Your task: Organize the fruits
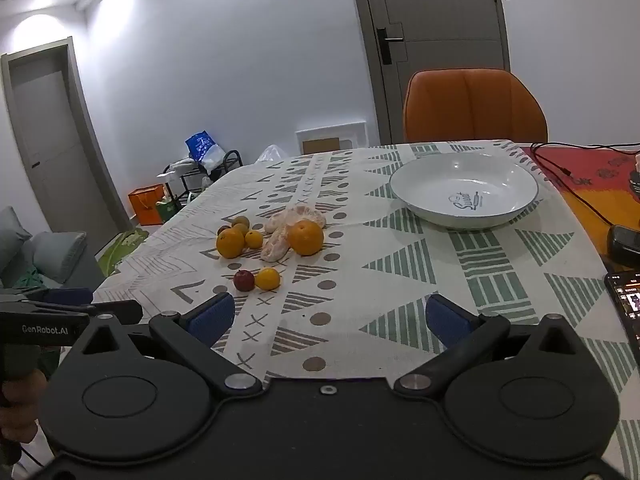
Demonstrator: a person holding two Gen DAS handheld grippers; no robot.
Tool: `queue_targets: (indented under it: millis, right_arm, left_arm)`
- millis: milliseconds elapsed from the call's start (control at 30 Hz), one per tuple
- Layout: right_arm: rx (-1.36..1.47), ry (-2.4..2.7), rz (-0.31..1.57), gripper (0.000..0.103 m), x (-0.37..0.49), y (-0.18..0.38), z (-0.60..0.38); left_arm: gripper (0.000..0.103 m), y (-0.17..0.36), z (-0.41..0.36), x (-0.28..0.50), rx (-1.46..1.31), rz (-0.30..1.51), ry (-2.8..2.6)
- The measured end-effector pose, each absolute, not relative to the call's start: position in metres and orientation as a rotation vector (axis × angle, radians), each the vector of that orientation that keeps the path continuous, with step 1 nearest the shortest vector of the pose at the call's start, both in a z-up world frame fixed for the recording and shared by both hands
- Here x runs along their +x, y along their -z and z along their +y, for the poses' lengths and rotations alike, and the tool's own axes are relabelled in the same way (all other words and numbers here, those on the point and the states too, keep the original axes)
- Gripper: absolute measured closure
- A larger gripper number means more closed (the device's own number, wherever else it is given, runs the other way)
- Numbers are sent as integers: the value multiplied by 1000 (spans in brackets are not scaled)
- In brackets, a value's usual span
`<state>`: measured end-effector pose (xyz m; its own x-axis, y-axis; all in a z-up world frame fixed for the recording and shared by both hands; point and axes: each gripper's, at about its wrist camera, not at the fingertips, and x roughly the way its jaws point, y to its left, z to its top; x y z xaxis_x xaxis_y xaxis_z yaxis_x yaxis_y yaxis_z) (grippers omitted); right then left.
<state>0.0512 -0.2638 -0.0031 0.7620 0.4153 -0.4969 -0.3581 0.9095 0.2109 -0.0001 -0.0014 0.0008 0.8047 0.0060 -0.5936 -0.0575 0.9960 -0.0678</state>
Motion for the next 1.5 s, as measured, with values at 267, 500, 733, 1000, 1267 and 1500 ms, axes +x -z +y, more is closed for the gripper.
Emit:
queue_targets:
  millis: [267,500,733,1000,1267,1500]
  right_arm:
    - [103,-424,561,0,51,2,-264]
    - [99,-421,558,0,50,1,-263]
    - [98,-420,554,0,50,1,-264]
    - [103,-424,554,0,49,1,-265]
    - [104,-422,553,0,50,-1,-264]
    - [103,-420,553,0,50,-1,-264]
  left_arm:
    - [0,-2,2,-4,-82,628,-32]
    - [0,-3,0,-2,-79,624,-34]
    - [0,-3,0,-2,-80,622,-35]
    - [0,-5,-1,-5,-78,610,-33]
    - [0,-7,0,-6,-79,599,-28]
    - [0,-9,2,-7,-79,597,-38]
